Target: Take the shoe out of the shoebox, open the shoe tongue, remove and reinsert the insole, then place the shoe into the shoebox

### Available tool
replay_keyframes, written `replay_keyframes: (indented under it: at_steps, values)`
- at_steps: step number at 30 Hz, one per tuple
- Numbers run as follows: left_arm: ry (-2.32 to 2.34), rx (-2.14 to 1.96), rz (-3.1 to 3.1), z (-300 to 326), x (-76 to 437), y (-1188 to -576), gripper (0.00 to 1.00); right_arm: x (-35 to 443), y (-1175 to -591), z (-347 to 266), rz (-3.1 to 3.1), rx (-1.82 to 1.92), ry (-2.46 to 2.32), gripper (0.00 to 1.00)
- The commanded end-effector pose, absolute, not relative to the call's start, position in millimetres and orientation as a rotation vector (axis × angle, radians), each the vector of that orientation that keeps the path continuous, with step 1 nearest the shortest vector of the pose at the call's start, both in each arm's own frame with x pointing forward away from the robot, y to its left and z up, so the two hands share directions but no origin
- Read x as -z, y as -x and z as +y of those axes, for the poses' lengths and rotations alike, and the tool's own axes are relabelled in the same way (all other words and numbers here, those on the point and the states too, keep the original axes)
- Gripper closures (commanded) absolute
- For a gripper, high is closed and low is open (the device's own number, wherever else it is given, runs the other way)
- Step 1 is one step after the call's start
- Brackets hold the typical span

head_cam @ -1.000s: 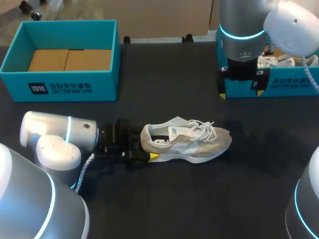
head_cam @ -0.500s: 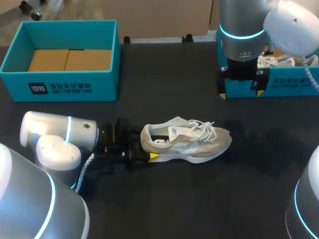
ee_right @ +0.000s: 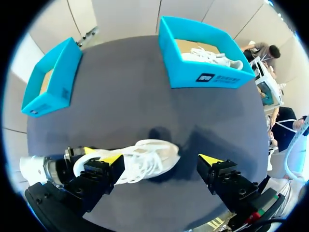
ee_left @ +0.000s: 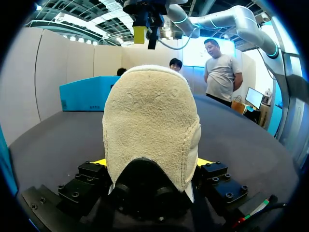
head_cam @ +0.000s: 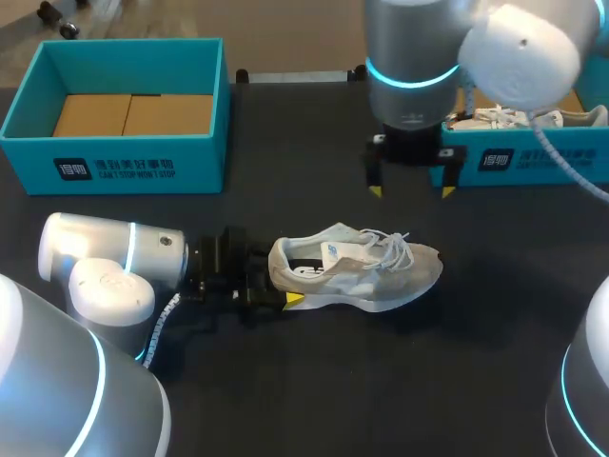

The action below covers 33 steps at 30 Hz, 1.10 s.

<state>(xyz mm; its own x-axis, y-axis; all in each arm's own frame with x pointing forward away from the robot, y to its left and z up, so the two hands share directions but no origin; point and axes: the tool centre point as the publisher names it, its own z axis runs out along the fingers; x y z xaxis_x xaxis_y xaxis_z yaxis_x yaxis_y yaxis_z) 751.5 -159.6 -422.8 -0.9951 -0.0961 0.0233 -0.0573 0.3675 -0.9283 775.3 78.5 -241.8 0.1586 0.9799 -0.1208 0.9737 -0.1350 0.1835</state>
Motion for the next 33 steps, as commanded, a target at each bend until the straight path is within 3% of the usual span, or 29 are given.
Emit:
replay_keyframes:
  at_steps: [1, 33]
  values:
    - [0.144, 1.738, 2.573, -160, 424, -750, 1.00, 252, -774, 109, 1.903, 0.038, -2.185, 0.00]
    - [0.144, 1.738, 2.573, -160, 424, -750, 1.00, 298, -729, 204, 2.014, 0.030, -2.104, 0.00]
